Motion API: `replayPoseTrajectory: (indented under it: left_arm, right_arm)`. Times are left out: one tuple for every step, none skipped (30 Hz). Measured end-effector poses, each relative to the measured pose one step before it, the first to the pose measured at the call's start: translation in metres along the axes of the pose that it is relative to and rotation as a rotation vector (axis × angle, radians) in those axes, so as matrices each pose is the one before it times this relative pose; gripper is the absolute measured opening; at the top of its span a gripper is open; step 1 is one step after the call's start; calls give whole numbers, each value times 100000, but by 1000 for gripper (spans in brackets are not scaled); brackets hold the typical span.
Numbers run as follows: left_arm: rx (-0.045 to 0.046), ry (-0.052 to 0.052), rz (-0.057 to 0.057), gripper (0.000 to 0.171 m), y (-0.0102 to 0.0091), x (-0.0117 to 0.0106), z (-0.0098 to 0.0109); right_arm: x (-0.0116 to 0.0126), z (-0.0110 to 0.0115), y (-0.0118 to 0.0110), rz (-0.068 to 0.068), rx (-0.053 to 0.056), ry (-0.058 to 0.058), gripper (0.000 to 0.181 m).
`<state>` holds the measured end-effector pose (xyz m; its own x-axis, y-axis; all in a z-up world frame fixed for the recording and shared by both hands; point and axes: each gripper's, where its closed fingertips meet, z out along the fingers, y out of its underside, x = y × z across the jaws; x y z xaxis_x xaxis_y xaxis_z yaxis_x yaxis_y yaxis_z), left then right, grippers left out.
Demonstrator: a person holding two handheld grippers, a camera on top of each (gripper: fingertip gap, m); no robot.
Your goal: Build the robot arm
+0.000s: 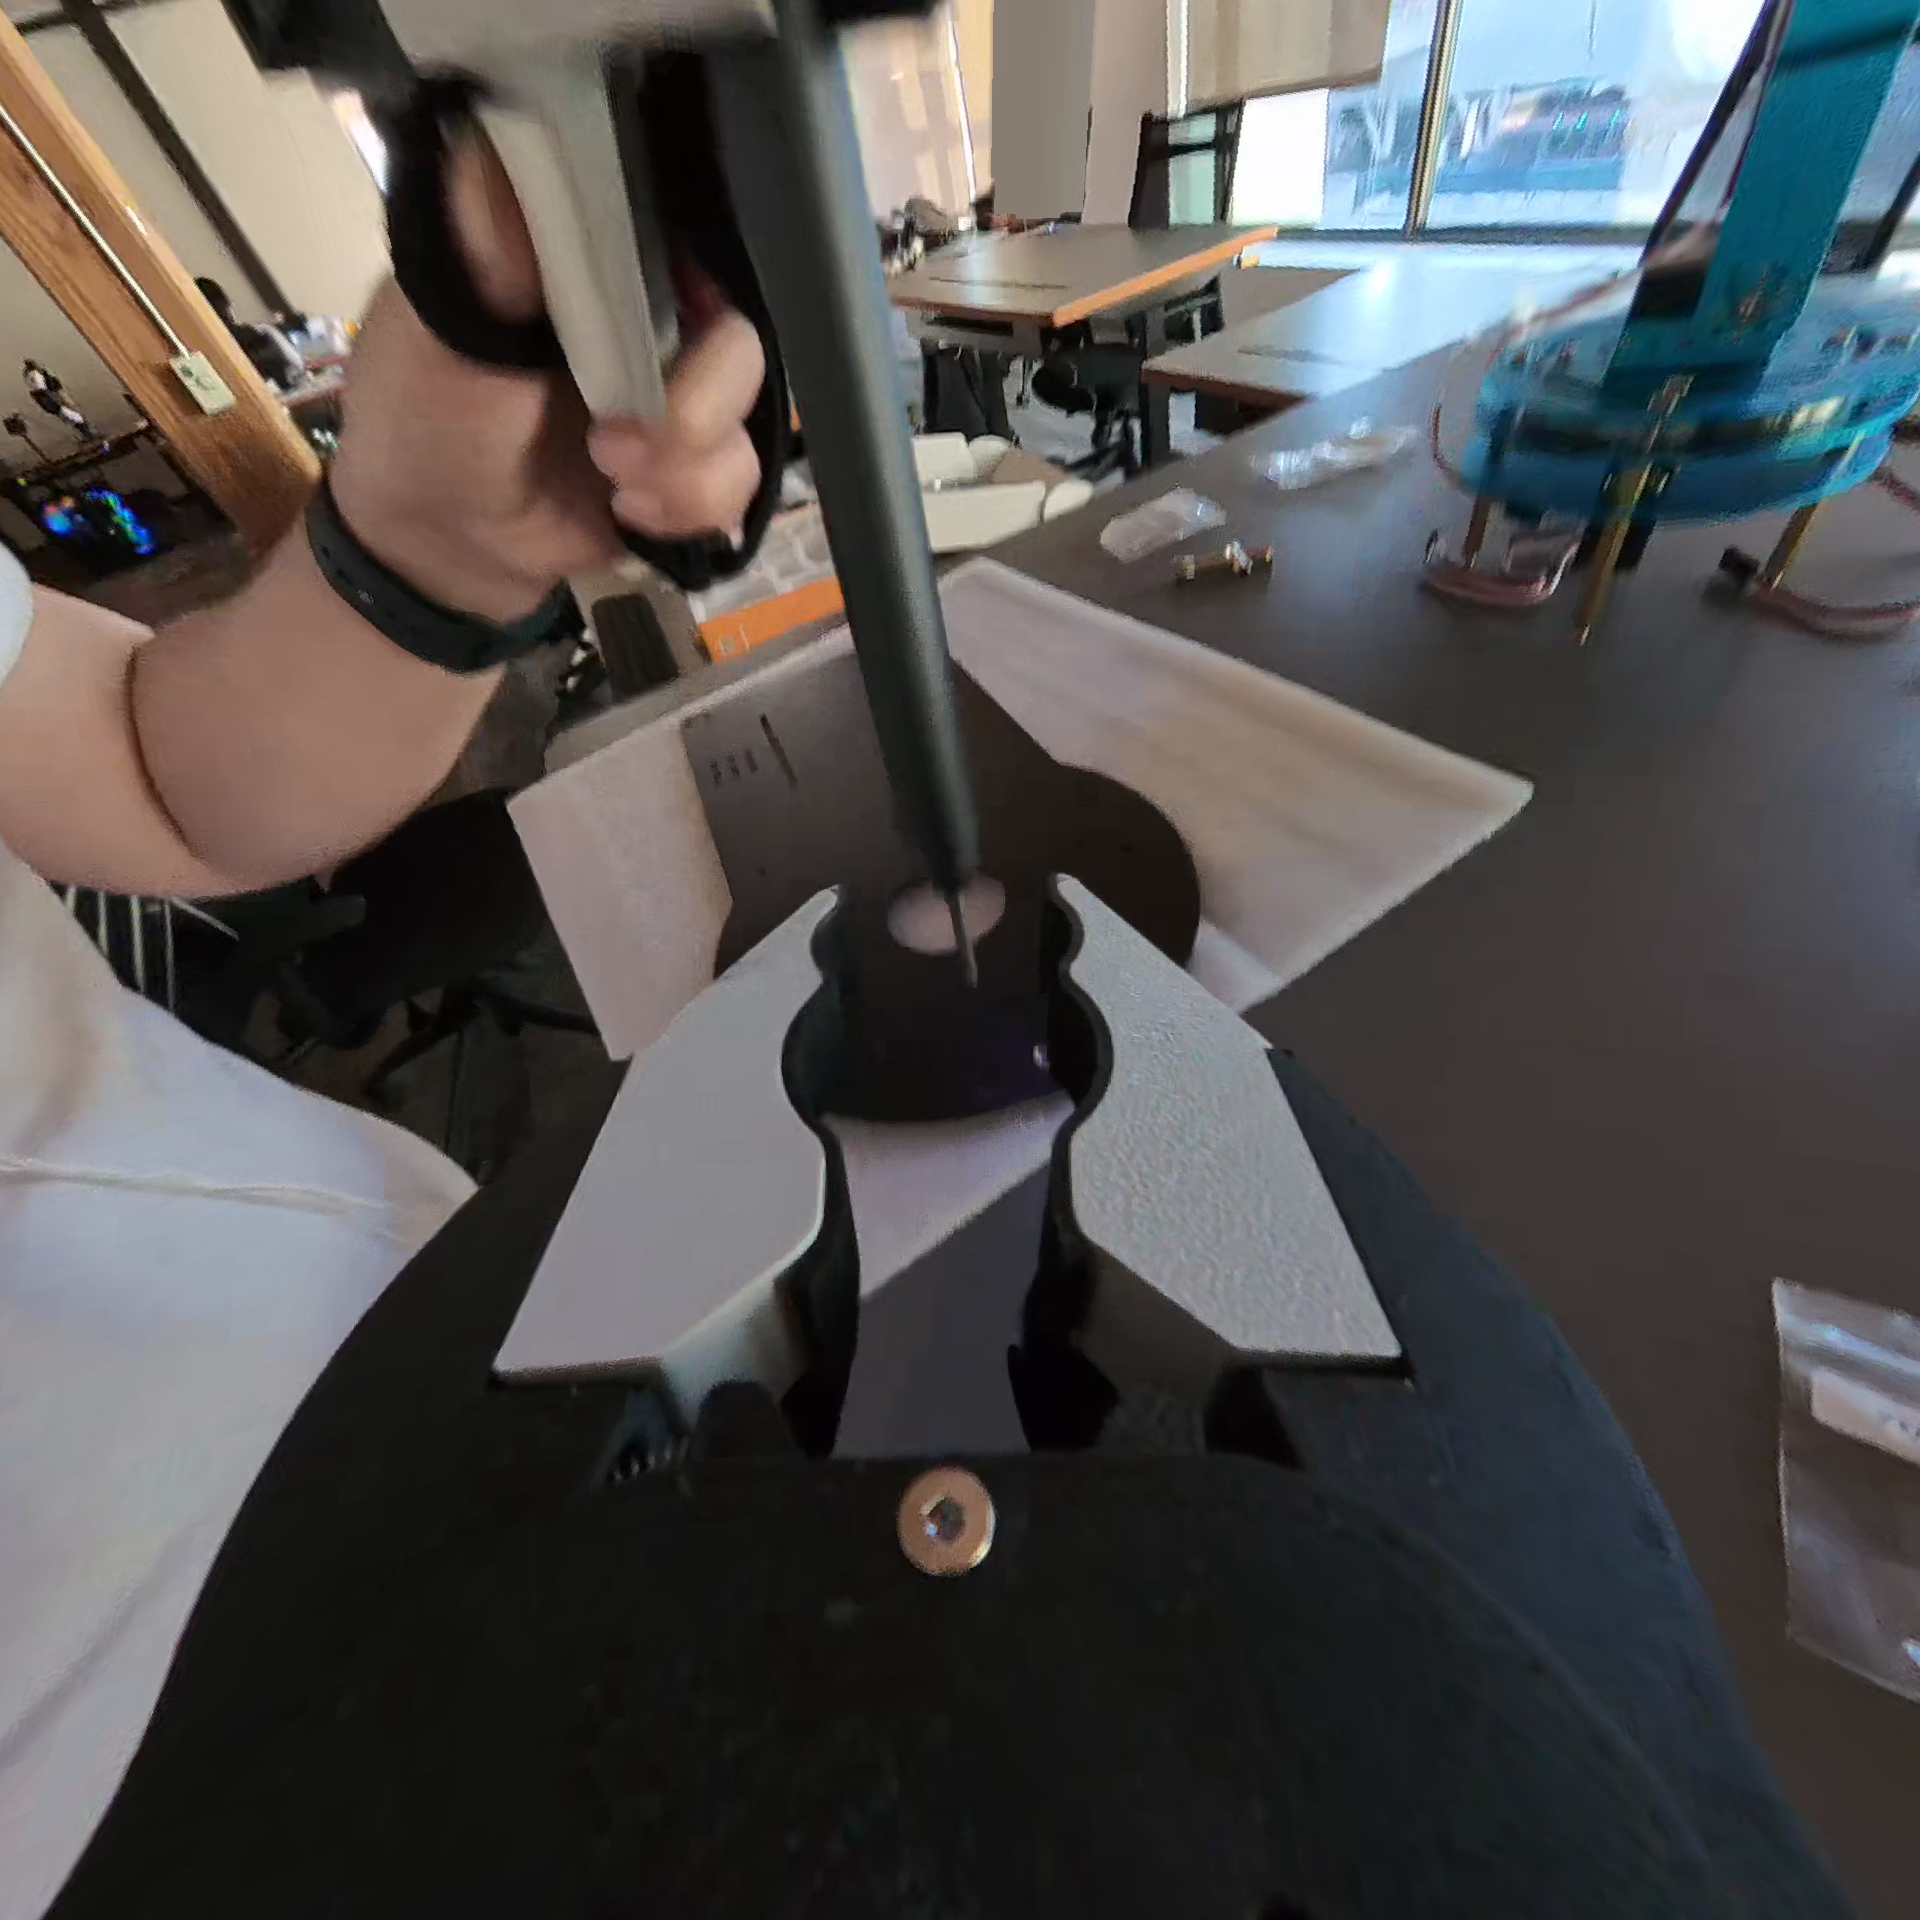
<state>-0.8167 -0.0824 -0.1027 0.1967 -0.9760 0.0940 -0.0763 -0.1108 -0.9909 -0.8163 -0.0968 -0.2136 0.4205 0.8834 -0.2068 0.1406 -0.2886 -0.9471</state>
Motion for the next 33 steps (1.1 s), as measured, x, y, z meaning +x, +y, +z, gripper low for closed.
replayPoseTrajectory:
  left_arm:
    - [-306,185,-334,16,-26,78,407]
    - [-360,384,198,16,-21,158,498]
    - [-585,375,443,16,9,197,532]
    - [-420,190,304,16,7,191,513]
    - [117,-7,24,16,-52,163,454]
    - [689,2,-235,16,-98,152,349]
    - [1539,402,-677,16,-201,173,217]
    - [1989,471,-1214,16,-259,117,83]
    - [1531,208,-1461,16,-151,9,-12]
    - [1158,589,-1744,16,-52,1,-53]
    - [637,1177,-2462,16,87,9,-91]
    - [-242,1215,-3284,16,261,-35,-110]
    - [-653,1097,-3670,16,344,-80,-146]
    - [-97,1206,-3207,16,305,-13,-164]
    - [662,987,-2255,17,254,35,-154]
    - [539,196,-1791,17,274,-13,-97]
    - [-310,-604,-1670,22,370,-128,-39]
    - [-1243,-1464,-1536,30,487,-287,0]
    - [-1508,-1846,-1421,36,536,-343,-65]
    - [-798,-1200,-1162,38,514,-202,-167]
    - [-78,-934,-1001,39,518,-58,-293]
    - [-436,-1869,-814,40,673,-104,-418]
    - [-1702,-2994,75,41,913,-149,-496]
    - [-2804,-3865,1413,42,1143,-127,-561]
    - [-3311,-4902,2265,44,1264,-151,-578]
    - [-3239,-5743,2588,44,1273,-159,-605]
    - [-2538,-5813,2830,45,1173,-88,-610]
    - [-1968,-5683,2815,45,1036,-20,-631]
    - [-1748,-5873,2551,45,938,-55,-645]
    - [-1253,-5665,1955,45,771,-59,-648]
    - [-700,-4627,940,45,602,25,-618]
    - [-429,-3477,3,44,484,108,-585]
    - [-148,-3275,-417,43,379,73,-562]
  right_arm:
    - [-330,119,-1178,-266,2679,-885,40]
    - [-409,255,-1145,147,2154,-1768,45]
    - [-131,354,-994,-124,1273,-313,51]
    - [66,369,-788,-1069,268,1089,54]
    - [141,262,-636,-2206,-423,2019,51]
    - [142,79,-585,-3354,30,2354,30]
    - [366,-83,-333,-3306,-690,3588,15]
    - [-27,-104,-107,-3014,-1202,720,16]
    - [4,-169,19,-1293,-1931,549,16]
    - [98,-229,96,-970,-2660,1151,16]
    - [77,-267,264,-2099,-3930,877,16]
    - [121,-271,405,-3402,-4803,1111,16]
    - [260,-263,411,-3855,-4424,2053,15]
    - [275,-274,353,-3241,-3680,2180,15]
    - [94,-262,330,-2793,-3025,967,15]
    - [-47,-243,405,-1834,-3017,-55,15]
    - [-31,-207,487,-1197,-3030,-38,16]
    - [3,-185,592,-1328,-2935,169,16]
    - [83,-147,661,-1724,-2677,670,16]
    - [168,-112,768,-1705,-2821,1065,16]
    - [158,-81,816,-1675,-2691,962,16]
    - [122,-46,796,-1322,-2184,504,16]
    - [56,3,800,-1010,-2004,-21,16]
    - [77,33,794,-724,-1982,-29,16]
    - [115,56,840,-809,-2199,160,16]
    - [200,63,807,-1068,-1943,650,16]
    - [196,45,672,-823,-1230,677,16]
    - [146,54,696,-868,-1698,189,16]
    - [89,72,696,-956,-2055,-292,15]
    - [67,71,552,-1434,-1593,-185,16]
    - [16,41,381,-1997,-1051,-264,16]
    - [-11,54,359,-2481,-1503,-191,16]
    - [149,84,421,-3254,-2319,1038,16]
